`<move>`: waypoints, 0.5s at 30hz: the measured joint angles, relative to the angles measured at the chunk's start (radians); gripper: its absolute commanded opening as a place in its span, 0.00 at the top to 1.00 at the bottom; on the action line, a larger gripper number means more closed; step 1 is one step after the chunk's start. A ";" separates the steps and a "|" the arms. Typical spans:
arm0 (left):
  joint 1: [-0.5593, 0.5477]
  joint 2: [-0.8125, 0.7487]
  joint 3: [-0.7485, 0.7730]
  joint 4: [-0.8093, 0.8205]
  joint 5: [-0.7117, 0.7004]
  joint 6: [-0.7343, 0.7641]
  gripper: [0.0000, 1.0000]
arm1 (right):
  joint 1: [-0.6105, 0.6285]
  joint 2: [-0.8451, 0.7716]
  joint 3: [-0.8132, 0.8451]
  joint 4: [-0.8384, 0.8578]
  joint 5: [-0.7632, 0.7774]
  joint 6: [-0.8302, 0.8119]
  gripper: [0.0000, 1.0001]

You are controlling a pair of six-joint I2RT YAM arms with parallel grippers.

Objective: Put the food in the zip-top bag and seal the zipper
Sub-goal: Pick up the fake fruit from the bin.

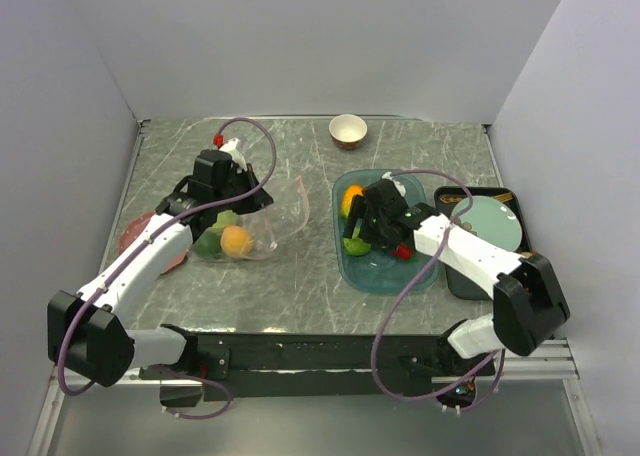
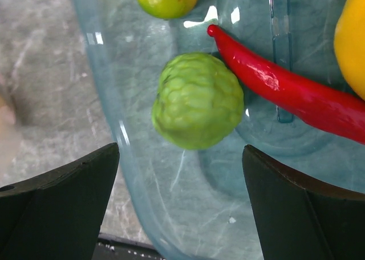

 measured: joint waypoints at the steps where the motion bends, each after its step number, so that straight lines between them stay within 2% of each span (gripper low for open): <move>1: 0.000 0.000 0.000 0.000 0.000 0.000 0.99 | 0.000 0.021 0.005 0.000 0.000 0.009 0.05; 6: -0.002 0.000 0.000 -0.003 -0.008 0.003 0.99 | -0.011 0.126 0.035 0.000 -0.002 0.063 0.05; 15: -0.002 0.000 -0.024 -0.003 -0.019 0.006 0.99 | -0.020 0.145 0.035 0.019 0.011 0.157 0.12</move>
